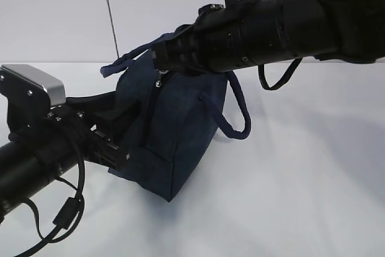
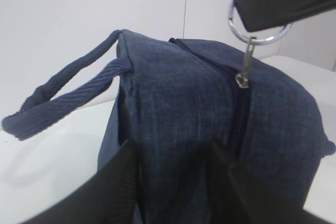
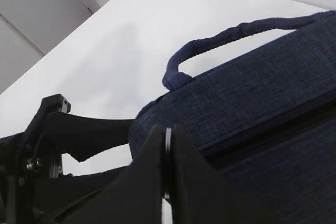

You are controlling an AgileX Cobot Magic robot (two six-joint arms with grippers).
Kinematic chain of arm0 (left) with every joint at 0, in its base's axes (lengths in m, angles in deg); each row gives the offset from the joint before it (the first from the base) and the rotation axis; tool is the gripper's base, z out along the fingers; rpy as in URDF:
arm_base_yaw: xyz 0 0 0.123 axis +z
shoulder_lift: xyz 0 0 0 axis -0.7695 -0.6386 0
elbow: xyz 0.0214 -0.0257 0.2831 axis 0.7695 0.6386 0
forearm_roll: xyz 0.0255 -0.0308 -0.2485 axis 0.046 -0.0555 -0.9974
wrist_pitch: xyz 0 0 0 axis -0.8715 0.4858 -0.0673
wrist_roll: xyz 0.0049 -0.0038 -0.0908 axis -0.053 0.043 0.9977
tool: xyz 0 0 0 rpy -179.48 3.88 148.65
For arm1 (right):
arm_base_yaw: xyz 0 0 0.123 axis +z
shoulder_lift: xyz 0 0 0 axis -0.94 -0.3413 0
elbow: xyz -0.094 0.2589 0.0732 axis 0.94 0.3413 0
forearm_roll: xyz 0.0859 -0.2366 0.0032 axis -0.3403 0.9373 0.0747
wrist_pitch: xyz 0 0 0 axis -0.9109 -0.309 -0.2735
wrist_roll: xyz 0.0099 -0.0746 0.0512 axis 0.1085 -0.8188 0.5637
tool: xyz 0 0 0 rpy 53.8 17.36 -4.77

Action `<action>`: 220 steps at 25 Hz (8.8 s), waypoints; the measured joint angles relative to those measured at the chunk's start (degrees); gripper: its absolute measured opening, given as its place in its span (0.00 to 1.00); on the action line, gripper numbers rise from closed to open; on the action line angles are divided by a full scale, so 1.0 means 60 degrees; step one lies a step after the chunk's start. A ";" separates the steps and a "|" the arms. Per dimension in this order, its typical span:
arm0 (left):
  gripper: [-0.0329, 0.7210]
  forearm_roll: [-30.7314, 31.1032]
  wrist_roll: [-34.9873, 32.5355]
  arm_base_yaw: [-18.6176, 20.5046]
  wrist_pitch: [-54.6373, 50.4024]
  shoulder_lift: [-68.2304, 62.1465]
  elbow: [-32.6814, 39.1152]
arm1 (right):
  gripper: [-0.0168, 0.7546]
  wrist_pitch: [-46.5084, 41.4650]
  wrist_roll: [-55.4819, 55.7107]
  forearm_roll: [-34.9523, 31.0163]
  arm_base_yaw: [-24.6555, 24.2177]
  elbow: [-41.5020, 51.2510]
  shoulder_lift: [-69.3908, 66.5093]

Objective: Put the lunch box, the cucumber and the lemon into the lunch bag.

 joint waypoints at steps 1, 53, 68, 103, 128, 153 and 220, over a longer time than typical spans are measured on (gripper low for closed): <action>0.45 0.0047 0.0000 0.0017 0.0000 -0.0043 -0.0059 | 0.00 0.0000 0.0000 0.0000 0.0000 0.0000 0.0000; 0.05 0.0793 -0.0004 0.0016 -0.0191 -0.0334 -0.0108 | 0.00 0.3046 -0.2732 -0.0221 -0.0037 -0.0473 -0.1019; 0.05 0.0871 -0.0004 0.0016 0.0056 -0.0334 0.0448 | 0.00 0.3868 -0.3697 -0.0261 -0.0358 -0.1881 -0.2306; 0.05 0.0959 0.0363 0.0016 0.0140 -0.0334 0.0720 | 0.00 0.2277 -0.3738 -0.1549 -0.2227 -0.4237 -0.5298; 0.54 0.0467 0.1296 0.0016 0.0020 0.0001 0.1612 | 0.00 0.1118 -0.3701 -0.2064 -0.2816 -0.4237 -0.4960; 0.46 0.0740 0.1276 0.1577 -0.9597 0.3467 -0.3678 | 0.00 -0.0390 -0.3715 -0.1850 -0.2853 -0.4237 -0.4936; 0.04 -0.5434 -0.4344 0.3002 -2.2710 -0.4468 -1.4673 | 0.00 -0.0328 -0.3698 -0.2966 -0.2874 -0.4237 -0.5010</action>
